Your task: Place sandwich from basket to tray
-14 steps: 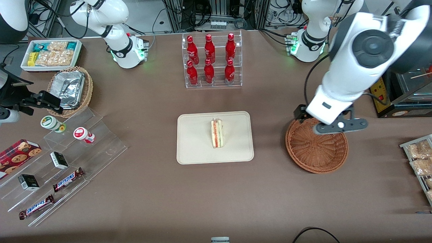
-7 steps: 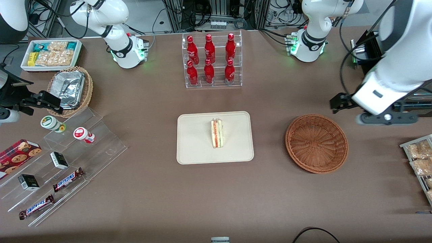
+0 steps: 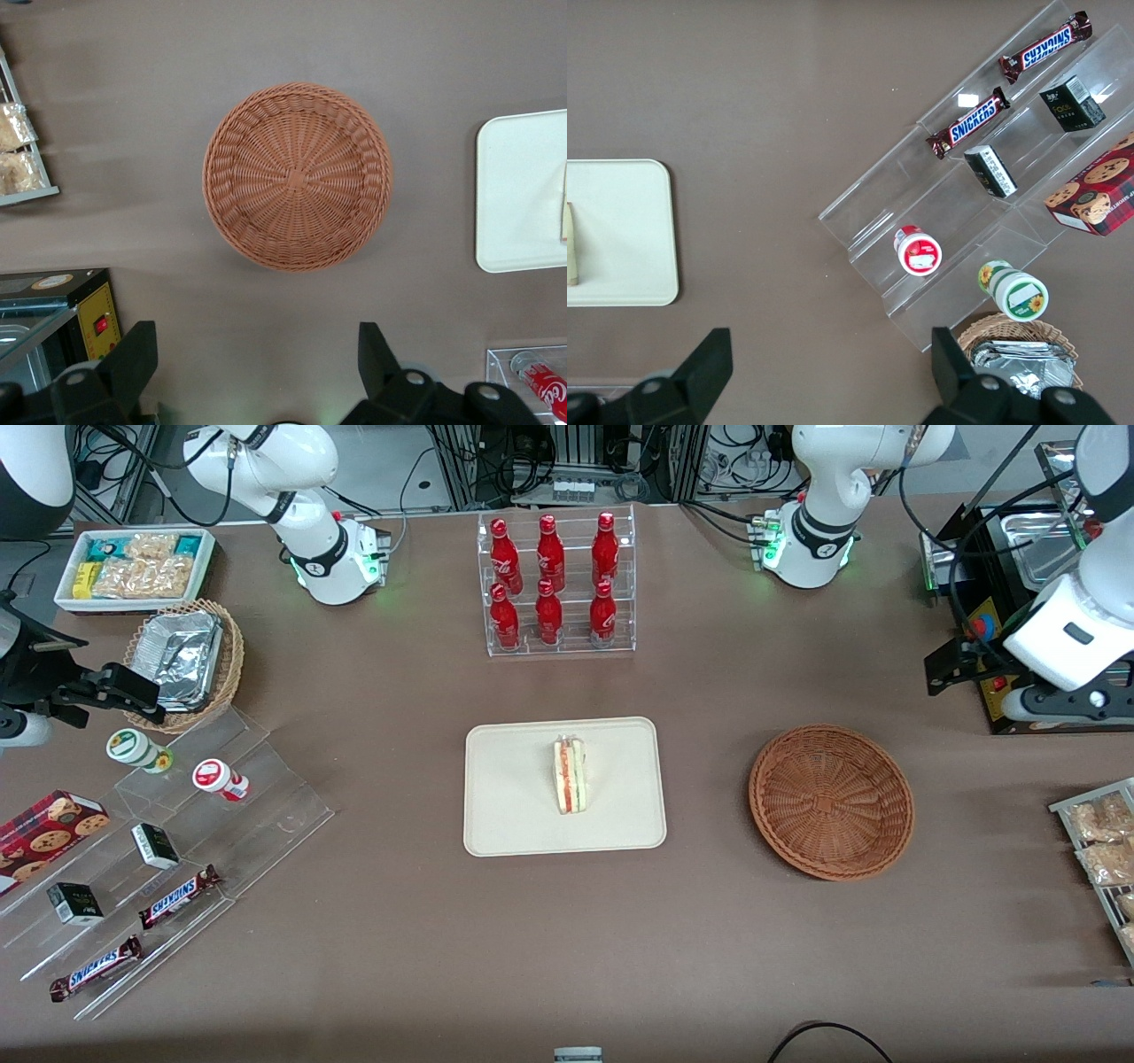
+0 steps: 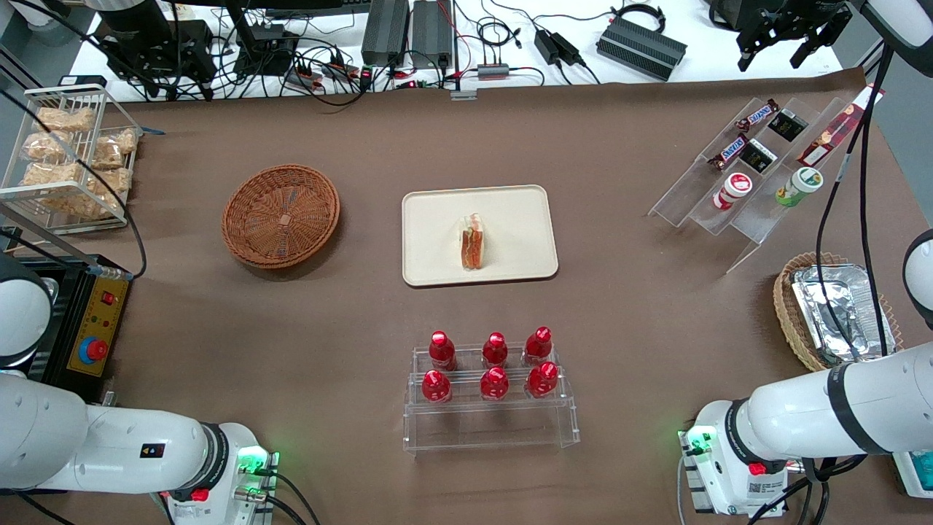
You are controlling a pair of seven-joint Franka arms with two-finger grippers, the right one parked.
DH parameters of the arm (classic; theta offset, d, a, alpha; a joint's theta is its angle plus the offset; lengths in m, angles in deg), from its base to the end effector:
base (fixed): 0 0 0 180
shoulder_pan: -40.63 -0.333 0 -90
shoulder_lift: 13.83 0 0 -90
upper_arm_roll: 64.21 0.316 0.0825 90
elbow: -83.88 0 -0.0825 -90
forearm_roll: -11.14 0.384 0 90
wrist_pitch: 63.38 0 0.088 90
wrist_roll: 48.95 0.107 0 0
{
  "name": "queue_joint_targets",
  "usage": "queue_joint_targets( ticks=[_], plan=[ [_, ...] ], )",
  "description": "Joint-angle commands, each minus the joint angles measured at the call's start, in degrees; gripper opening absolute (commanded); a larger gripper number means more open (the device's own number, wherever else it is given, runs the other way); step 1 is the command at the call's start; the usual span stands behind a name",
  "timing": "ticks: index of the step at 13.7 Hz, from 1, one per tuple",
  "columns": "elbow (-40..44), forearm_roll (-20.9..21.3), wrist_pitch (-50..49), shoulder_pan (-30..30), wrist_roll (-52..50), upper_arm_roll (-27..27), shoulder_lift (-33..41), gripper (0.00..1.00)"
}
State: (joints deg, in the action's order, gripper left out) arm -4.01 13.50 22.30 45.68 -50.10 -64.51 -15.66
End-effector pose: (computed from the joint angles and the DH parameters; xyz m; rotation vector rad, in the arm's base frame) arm 0.5544 -0.0472 0.6177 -3.0929 0.1109 0.1054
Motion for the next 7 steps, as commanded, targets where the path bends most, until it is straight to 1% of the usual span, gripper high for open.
queue_joint_targets(
  ticks=[1,3,7],
  plan=[
    [-2.20,-1.04,0.89,-0.21,1.06,0.56,2.27,1.00],
    [-2.03,-1.04,0.81,-0.12,1.06,1.53,2.36,1.00],
    [-0.09,-1.39,-0.16,-0.56,0.09,1.71,1.66,1.00]
  ],
)
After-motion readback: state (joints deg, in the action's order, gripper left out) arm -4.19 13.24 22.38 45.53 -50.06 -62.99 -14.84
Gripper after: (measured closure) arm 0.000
